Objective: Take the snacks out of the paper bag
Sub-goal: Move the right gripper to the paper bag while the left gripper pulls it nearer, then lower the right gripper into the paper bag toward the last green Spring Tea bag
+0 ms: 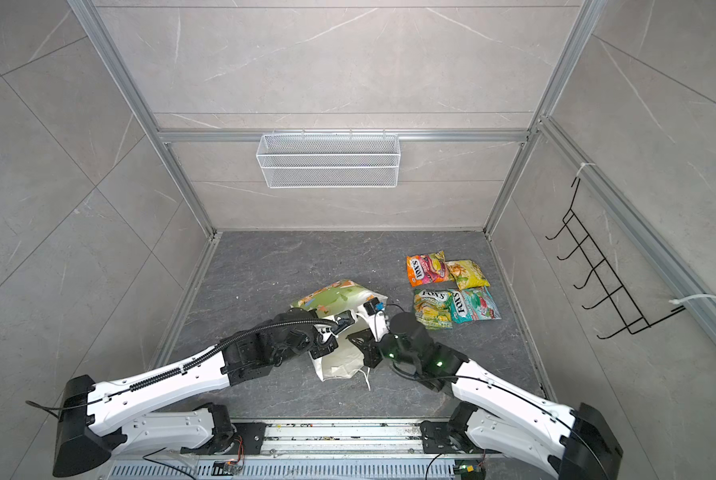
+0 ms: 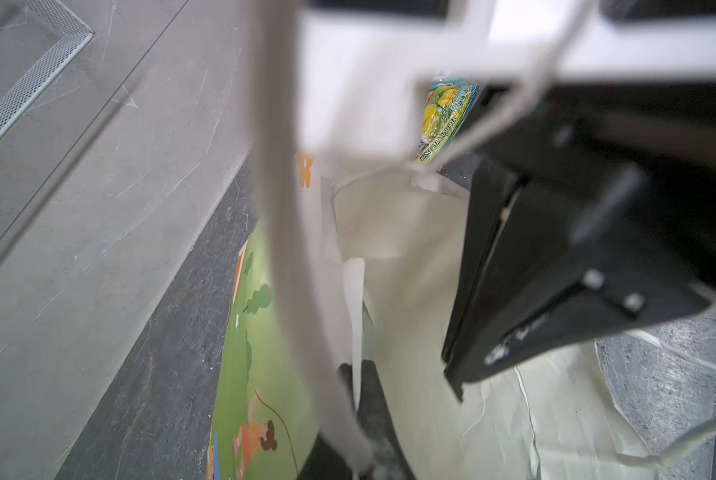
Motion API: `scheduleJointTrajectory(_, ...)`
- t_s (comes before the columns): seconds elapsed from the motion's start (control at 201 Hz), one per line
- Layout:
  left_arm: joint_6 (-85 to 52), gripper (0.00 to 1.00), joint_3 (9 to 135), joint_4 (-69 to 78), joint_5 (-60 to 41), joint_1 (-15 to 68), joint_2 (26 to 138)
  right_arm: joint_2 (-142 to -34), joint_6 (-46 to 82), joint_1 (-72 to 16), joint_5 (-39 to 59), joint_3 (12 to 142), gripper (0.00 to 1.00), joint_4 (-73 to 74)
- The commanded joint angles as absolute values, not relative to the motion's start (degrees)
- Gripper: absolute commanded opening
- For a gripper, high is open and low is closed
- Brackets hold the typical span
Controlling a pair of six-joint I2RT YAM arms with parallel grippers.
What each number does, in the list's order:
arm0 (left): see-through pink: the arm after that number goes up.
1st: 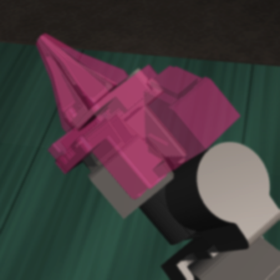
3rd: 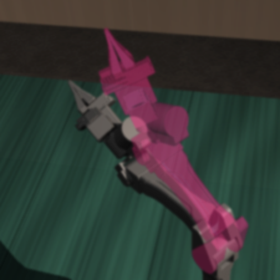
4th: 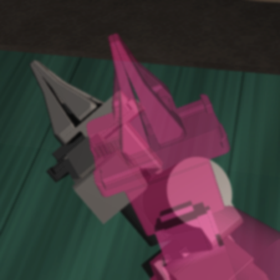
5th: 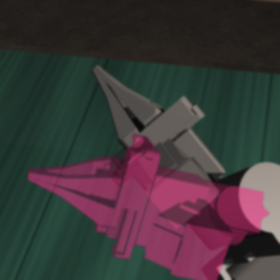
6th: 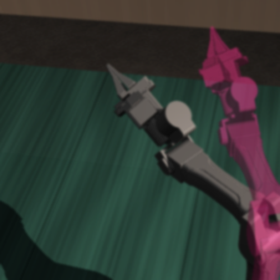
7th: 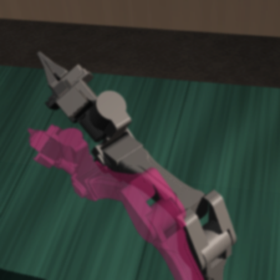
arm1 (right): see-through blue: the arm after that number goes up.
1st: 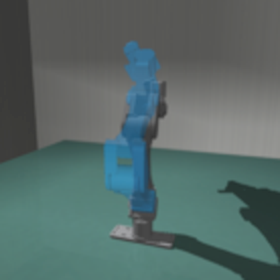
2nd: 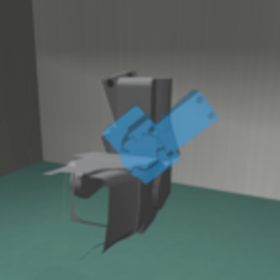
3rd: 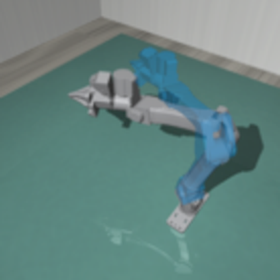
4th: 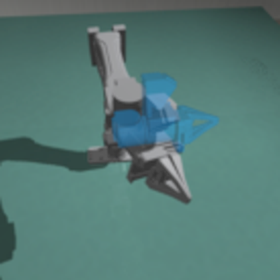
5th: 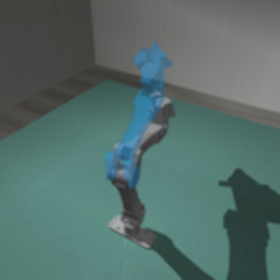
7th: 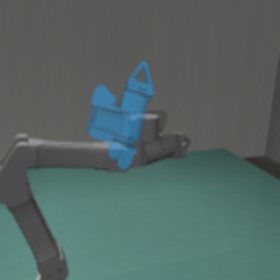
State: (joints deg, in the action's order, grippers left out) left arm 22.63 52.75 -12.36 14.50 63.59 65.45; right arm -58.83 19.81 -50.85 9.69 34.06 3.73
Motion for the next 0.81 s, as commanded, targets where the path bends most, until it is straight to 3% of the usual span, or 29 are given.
scheduleJointTrajectory(0.0,23.5,0.00,52.8,-8.6,13.9,63.6,64.0,-66.0,21.6,-53.3,-6.3,34.3,0.00,11.5)
scheduleJointTrajectory(0.179,24.0,0.00,52.8,-9.5,14.9,63.6,61.8,-74.7,29.7,-53.4,-13.7,28.8,0.00,23.3)
scheduleJointTrajectory(0.423,24.0,0.00,52.2,-9.9,11.6,63.6,63.0,-81.0,29.8,-53.1,-16.9,28.6,0.00,25.6)
scheduleJointTrajectory(0.607,24.1,0.00,51.8,-7.3,15.1,62.8,63.0,-73.4,28.8,-53.0,-19.0,26.7,0.00,25.5)
scheduleJointTrajectory(0.801,24.7,0.00,52.3,-7.3,15.3,61.7,62.8,-61.1,20.9,-53.0,-12.9,25.7,0.14,22.4)
